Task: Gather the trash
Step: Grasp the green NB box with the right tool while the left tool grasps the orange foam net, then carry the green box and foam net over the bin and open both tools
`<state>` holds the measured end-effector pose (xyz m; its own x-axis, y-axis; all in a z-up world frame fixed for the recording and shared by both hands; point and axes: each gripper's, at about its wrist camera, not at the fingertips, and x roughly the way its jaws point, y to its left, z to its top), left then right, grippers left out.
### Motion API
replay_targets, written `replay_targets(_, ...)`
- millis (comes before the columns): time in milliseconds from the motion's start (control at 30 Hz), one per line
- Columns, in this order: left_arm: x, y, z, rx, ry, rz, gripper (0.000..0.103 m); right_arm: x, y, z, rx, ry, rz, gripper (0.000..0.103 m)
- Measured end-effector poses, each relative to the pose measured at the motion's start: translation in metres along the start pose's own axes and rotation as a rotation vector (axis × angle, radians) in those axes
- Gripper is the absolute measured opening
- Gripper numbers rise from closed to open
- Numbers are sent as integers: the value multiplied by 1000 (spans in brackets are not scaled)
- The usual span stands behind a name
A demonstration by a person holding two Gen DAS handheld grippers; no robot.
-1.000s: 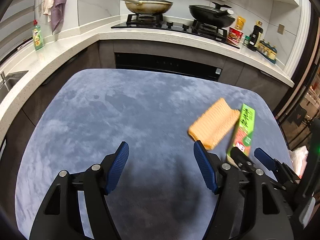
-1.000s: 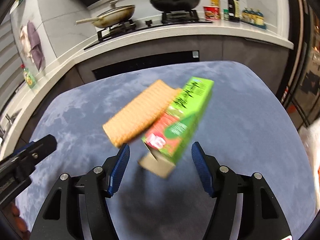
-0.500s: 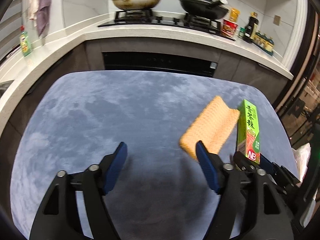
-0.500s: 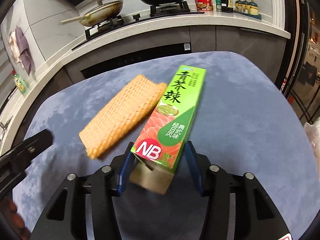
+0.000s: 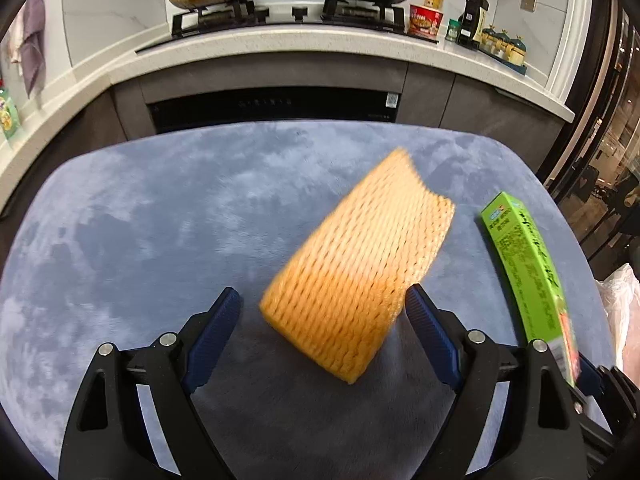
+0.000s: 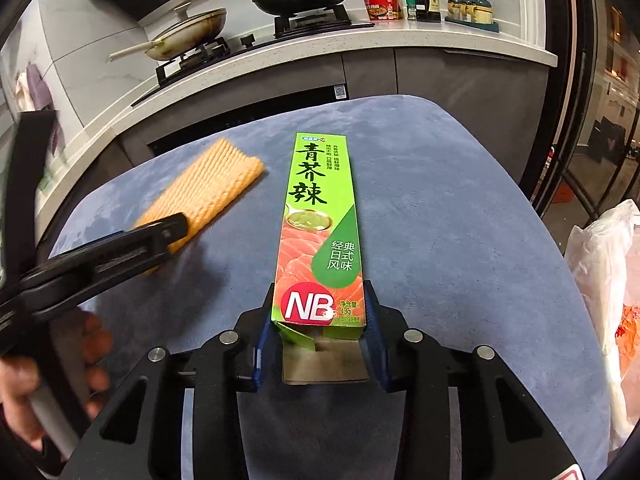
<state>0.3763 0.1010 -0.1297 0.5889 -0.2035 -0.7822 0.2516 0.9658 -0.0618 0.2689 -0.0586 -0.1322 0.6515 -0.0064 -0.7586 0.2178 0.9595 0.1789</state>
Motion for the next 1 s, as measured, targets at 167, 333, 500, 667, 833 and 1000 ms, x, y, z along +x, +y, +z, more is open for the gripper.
replay_targets(167,-1,-8,-1,17,-1,-30,55,-3,-4,-2,1,0,10,37)
replay_targets(333,-13,-23,-5,47,-18,-26,28,-10,-9,-4,11,-5,17,37)
replay_targets(500,-30,-32,-6,33,-25,-53,11,-23,-19,-5,26,-22,17,37)
replay_targets(667,-54,-48,-7,37,-54,-64,10,-45,-33,-5,46,-51,15,37)
replay_targets(833,-79,-69,-7,52,-79,-80,10,-71,-48,-4,68,-87,15,37)
replay_targets(1000,-108,-98,-8,81,-109,-98,10,-99,-68,-5,95,-125,8,37)
